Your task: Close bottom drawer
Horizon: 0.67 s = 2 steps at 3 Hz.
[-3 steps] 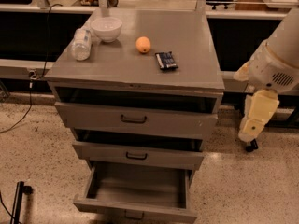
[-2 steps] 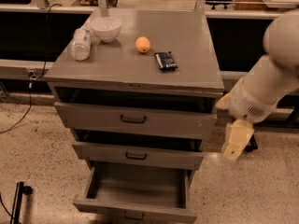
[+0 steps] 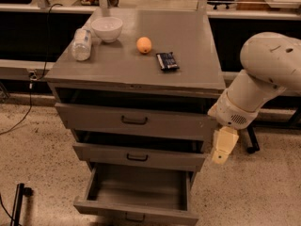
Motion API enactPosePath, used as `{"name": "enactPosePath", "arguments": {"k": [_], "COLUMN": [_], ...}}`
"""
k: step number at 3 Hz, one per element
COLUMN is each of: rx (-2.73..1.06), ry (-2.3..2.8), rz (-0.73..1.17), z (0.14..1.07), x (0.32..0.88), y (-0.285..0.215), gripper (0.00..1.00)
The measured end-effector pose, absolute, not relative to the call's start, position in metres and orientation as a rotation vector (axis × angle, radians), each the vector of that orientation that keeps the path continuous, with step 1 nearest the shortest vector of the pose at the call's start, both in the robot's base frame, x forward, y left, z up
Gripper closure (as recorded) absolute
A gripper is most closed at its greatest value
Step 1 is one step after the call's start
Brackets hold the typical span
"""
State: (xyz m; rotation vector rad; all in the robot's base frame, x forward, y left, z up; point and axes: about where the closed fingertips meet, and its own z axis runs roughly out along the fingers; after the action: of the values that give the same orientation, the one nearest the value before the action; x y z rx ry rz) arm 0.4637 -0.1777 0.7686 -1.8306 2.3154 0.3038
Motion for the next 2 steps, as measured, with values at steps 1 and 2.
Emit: {"name": "enactPosePath", "arguments": {"k": [1,2], "rx": [-1.801,-1.763], "ry": [2.277,2.162], "rz": [0.415,0.552], "z": [0.741,0.701], "x": [0.443,0.395], "y": [-0.145,-0.110], "gripper": [0.00,0.00]}}
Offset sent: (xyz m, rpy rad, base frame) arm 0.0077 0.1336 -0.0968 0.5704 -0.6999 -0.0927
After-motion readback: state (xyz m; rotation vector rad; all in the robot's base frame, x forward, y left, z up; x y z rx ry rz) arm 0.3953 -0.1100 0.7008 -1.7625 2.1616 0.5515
